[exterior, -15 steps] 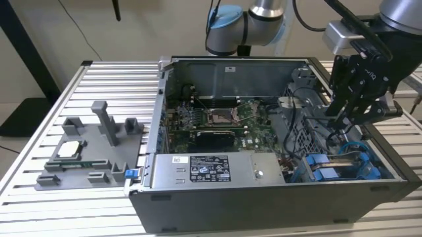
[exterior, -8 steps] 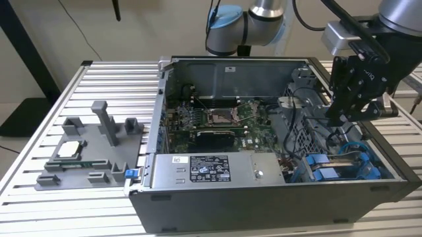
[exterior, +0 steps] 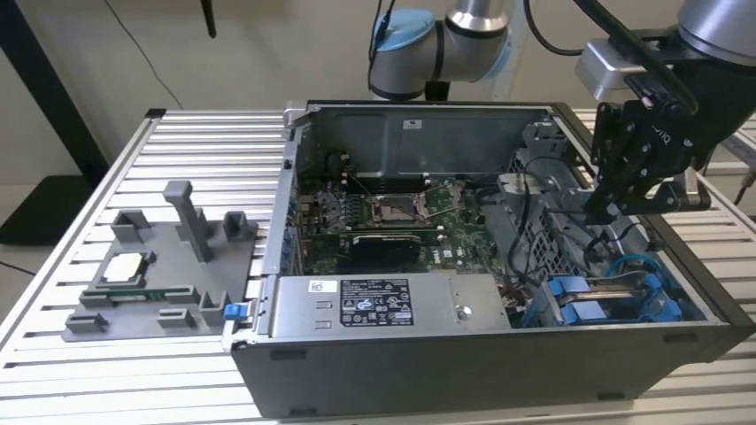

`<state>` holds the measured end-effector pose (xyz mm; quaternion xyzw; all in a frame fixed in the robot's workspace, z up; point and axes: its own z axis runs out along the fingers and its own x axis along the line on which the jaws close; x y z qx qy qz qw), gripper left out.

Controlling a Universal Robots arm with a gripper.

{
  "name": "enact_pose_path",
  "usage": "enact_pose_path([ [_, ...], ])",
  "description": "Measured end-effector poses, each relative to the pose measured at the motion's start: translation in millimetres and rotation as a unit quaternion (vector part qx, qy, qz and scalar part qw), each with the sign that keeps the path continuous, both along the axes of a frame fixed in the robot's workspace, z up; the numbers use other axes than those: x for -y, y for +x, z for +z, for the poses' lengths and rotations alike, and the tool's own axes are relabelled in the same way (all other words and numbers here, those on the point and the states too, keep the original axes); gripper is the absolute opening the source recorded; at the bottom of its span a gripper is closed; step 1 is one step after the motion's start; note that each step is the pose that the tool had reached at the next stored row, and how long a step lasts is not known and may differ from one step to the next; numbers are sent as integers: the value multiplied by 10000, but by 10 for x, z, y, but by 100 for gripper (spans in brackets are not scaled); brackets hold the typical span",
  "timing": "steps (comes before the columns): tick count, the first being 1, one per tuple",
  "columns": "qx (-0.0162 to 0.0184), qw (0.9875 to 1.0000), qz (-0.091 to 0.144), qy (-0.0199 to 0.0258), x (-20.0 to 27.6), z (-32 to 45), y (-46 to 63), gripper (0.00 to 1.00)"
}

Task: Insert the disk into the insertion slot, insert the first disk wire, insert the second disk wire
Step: 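Insert the first disk wire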

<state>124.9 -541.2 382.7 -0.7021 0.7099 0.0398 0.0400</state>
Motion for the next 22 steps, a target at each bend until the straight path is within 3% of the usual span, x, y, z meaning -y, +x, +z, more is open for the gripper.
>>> enact_pose_path([
  [8, -12, 10000, 0, -3, 5, -1, 6, 0],
  [13, -39, 10000, 0, -22, 52, -9, 28, 0],
  [17, -59, 9999, -1, -85, 96, -21, 42, 0],
  [22, -84, 9997, -1, -228, 151, -29, 57, 0],
])
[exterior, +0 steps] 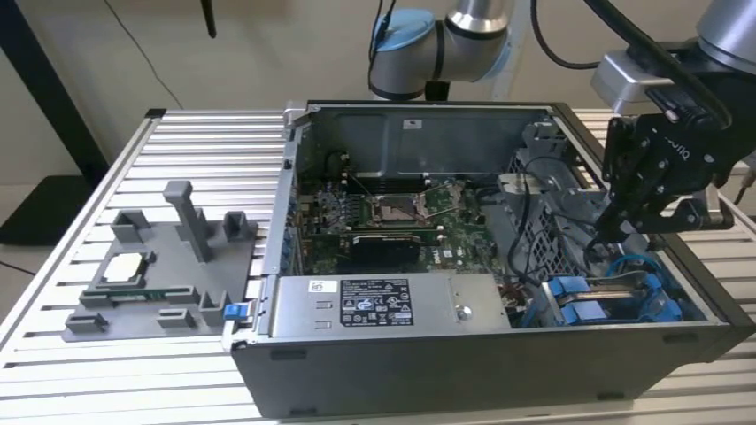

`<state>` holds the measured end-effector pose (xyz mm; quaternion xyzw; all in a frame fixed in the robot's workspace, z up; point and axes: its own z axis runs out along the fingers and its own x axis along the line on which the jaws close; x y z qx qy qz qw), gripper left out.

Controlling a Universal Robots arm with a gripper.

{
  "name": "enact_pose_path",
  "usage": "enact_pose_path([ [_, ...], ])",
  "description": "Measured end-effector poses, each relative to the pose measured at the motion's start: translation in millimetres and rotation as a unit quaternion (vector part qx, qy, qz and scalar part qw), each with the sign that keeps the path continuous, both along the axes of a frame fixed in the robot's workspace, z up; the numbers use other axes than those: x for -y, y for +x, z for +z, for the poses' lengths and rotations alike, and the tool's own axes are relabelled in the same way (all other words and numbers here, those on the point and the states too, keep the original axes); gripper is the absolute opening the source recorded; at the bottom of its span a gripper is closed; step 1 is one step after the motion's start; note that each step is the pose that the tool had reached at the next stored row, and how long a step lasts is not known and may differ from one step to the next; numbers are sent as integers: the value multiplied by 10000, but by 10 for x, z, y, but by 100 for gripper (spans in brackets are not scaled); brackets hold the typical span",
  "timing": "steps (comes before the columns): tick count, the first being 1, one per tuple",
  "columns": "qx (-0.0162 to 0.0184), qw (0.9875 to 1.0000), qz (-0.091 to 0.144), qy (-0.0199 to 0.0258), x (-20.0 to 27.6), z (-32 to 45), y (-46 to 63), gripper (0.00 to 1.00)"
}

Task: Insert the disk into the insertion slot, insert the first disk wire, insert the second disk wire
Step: 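Insert the first disk wire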

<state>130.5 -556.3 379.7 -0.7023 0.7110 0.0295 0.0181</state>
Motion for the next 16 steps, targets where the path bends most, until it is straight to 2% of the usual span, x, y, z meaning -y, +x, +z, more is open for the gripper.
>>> enact_pose_path([
  [3, -1, 10000, 0, -40, 18, -18, 19, 0],
  [16, -1, 10000, 12, -83, 66, -89, 134, 0],
])
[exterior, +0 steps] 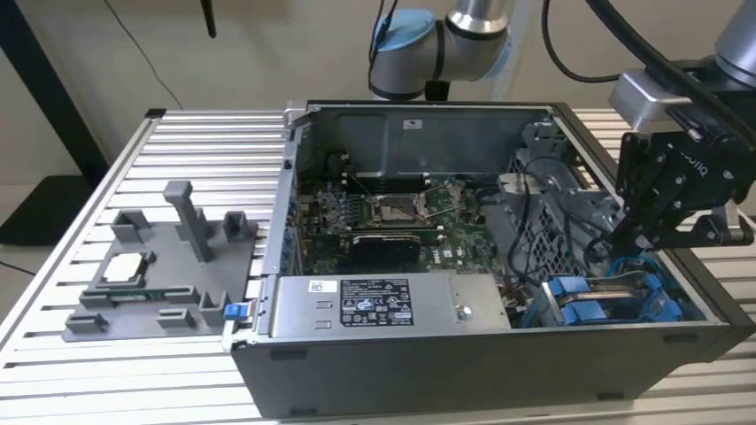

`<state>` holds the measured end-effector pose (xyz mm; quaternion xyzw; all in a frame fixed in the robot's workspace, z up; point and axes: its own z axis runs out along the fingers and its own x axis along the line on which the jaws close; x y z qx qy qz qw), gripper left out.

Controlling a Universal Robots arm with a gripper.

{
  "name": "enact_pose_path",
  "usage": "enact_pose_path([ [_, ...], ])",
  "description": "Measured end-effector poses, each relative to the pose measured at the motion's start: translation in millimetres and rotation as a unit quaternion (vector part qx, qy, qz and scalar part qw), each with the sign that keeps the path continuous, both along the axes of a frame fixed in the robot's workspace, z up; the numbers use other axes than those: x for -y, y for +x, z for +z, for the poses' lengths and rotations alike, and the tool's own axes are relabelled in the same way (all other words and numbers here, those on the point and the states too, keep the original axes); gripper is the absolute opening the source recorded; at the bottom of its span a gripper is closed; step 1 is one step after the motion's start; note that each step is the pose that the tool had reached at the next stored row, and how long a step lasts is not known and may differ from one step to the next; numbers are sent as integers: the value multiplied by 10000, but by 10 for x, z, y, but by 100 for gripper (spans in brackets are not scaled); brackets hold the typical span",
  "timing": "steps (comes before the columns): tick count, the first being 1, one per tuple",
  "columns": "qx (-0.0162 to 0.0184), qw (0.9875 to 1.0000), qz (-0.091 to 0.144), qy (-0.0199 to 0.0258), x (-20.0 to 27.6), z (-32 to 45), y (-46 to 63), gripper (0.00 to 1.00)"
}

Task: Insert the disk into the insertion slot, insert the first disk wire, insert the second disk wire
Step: 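Insert the first disk wire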

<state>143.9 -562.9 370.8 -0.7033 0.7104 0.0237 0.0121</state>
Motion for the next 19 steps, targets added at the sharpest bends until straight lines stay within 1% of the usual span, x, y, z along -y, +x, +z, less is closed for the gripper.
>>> enact_pose_path([
  [6, 0, 10000, 8, -7, 15, -30, 33, 0],
  [15, 0, 10000, 11, -15, 27, -87, 116, 0],
  [19, 0, 10000, 11, -16, 29, -94, 122, 0],
])
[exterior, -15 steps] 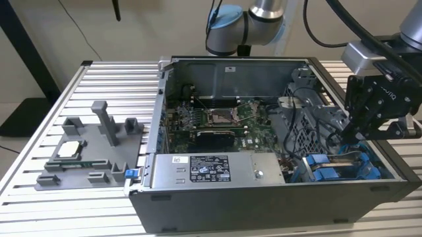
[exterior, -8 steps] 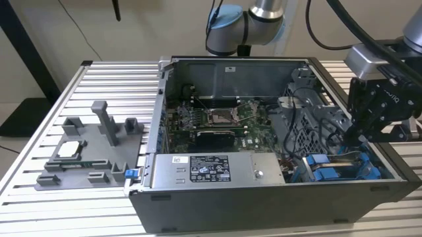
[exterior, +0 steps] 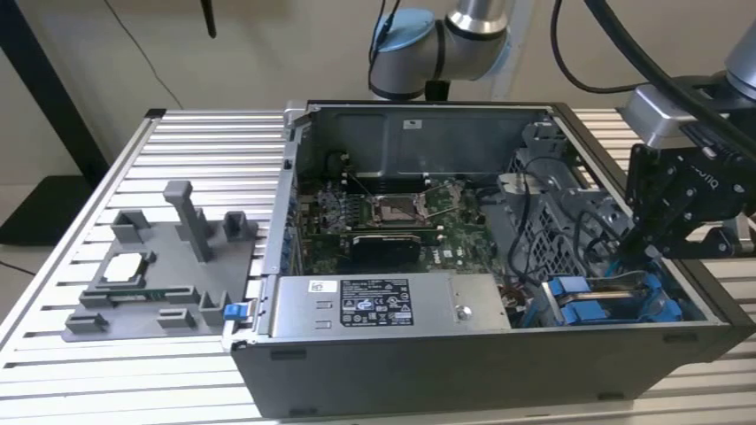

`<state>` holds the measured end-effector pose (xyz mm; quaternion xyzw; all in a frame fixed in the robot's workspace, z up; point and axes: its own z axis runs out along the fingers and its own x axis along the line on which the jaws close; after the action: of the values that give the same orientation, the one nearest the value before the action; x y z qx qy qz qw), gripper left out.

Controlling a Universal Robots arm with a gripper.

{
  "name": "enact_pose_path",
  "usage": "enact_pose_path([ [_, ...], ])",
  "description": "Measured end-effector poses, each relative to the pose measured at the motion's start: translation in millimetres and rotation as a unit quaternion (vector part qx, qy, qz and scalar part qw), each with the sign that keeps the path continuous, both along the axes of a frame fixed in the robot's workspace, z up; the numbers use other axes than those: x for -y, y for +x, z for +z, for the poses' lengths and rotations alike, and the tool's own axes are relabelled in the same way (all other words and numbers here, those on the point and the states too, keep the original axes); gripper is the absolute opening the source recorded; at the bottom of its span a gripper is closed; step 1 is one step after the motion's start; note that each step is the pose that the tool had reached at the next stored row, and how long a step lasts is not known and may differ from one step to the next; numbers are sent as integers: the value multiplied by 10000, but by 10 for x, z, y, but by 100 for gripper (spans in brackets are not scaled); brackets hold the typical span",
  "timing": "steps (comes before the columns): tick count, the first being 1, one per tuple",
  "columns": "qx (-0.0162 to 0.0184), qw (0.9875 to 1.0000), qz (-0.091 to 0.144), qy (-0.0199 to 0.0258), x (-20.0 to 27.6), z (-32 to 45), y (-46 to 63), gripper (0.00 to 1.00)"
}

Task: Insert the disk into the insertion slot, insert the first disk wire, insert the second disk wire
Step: 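Insert the first disk wire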

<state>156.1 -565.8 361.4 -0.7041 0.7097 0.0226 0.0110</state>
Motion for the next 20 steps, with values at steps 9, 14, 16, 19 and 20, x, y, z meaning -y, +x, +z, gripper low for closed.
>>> enact_pose_path([
  [9, 0, 10000, 1, 0, 13, -29, 2, 0],
  [14, -2, 10000, 4, 2, 41, -63, 4, 0],
  [16, -2, 10000, 15, 0, 49, -78, 5, 0],
  [19, -3, 10000, 31, 0, 56, -93, 5, 0],
  [20, -3, 10000, 36, 0, 56, -97, 6, 0],
])
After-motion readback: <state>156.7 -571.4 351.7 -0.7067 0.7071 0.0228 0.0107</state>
